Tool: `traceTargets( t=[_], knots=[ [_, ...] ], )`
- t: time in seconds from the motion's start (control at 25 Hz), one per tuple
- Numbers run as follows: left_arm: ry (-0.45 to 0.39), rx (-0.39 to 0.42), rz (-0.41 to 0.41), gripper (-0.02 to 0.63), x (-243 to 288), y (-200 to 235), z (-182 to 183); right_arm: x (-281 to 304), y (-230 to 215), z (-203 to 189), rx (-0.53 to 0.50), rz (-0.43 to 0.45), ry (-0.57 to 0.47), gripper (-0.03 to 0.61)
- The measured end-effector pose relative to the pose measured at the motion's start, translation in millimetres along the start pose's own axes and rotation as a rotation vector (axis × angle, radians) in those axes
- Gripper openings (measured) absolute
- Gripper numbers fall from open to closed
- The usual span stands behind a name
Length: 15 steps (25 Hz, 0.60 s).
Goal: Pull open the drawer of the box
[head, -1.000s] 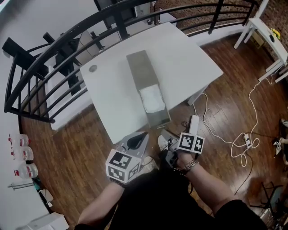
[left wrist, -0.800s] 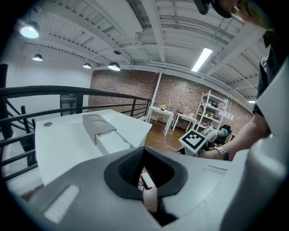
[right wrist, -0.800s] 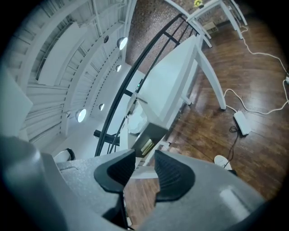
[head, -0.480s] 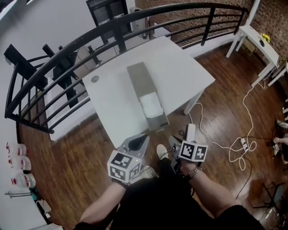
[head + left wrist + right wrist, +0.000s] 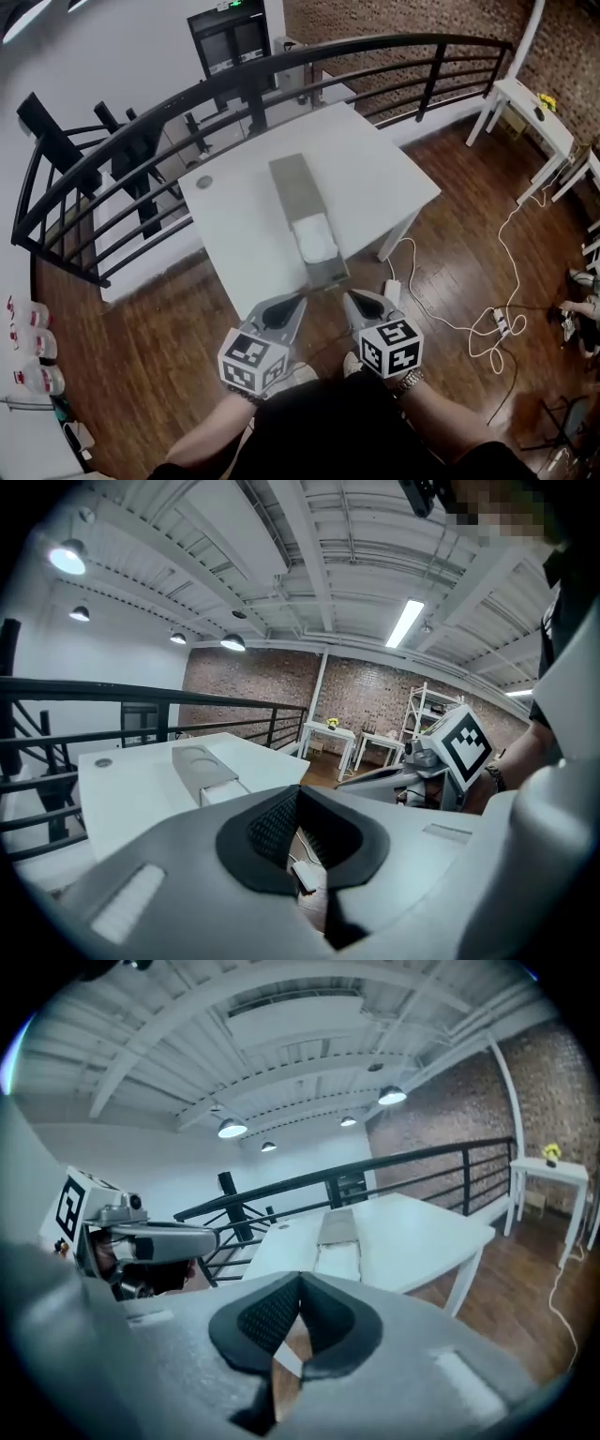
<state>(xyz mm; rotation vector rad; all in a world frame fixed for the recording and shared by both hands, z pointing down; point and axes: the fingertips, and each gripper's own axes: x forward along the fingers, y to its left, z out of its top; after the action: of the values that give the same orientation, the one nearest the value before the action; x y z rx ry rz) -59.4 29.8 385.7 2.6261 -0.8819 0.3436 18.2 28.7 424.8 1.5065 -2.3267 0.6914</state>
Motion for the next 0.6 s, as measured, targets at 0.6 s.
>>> traceTargets(
  t=[0.6],
  knots=[
    [-0.066,-0.008,0.077,0.011,10.5,-23.9,21.3,-17.6,24.5,38.9,-0.333,0.129,-0.064,-0.009]
  ],
)
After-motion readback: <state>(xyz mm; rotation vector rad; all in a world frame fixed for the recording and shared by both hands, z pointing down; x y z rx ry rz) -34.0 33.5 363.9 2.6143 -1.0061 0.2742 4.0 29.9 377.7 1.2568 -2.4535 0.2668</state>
